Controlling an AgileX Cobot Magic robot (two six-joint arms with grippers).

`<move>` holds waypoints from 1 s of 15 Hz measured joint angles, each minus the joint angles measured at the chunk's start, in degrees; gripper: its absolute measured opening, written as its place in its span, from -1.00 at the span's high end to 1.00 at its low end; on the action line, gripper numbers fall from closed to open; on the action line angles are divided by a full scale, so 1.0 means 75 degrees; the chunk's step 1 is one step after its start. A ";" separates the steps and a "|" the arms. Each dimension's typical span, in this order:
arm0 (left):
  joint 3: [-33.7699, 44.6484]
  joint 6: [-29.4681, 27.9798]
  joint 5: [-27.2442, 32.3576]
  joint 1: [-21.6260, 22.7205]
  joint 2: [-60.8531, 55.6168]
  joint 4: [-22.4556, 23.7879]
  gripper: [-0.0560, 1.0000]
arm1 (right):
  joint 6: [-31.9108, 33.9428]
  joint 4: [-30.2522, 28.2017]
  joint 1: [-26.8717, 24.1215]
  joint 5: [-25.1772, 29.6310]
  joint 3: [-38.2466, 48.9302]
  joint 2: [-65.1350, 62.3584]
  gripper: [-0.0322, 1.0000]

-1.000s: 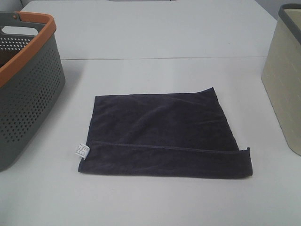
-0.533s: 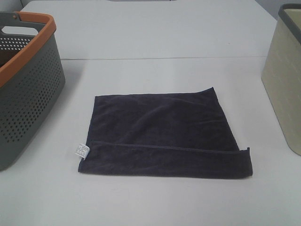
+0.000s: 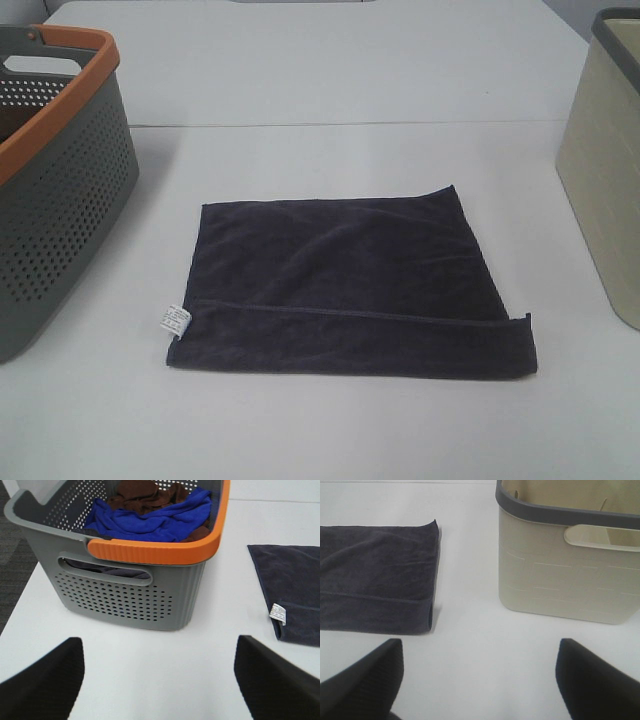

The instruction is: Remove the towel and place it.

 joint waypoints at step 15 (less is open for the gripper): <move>0.0000 0.0061 -0.0008 0.0000 0.0000 -0.0229 -0.57 | 0.0000 0.0015 0.0000 -0.0061 0.0015 0.0000 -0.50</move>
